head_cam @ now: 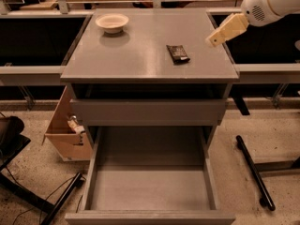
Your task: Place rxbar chocolate into middle drawer
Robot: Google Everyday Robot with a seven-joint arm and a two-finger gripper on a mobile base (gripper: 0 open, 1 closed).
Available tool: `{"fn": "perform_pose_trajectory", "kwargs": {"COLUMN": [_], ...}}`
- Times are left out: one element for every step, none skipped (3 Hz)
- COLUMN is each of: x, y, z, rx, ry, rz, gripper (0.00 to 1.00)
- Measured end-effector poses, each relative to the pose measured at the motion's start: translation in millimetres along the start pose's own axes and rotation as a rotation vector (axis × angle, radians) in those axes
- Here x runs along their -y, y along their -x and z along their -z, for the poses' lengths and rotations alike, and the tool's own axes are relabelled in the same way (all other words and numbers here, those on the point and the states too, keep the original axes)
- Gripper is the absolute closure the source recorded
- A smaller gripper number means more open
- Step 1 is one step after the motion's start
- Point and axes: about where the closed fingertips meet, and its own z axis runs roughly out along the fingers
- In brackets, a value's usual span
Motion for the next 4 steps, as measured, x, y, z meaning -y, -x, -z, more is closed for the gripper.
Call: {"fn": "perform_pose_trajectory", "kwargs": {"x": [20, 41, 58, 59], "y": [11, 14, -3, -20], "z": [-35, -77, -129, -162], "rx": [0.006, -0.031, -0.093, -0.129], "ry": [-0.024, -0.06, -0.086, -0.072], "rz": [-0.078, -0.185, -0.303, -0.372], "gripper": [0.0, 0.0, 0.0, 0.0]}}
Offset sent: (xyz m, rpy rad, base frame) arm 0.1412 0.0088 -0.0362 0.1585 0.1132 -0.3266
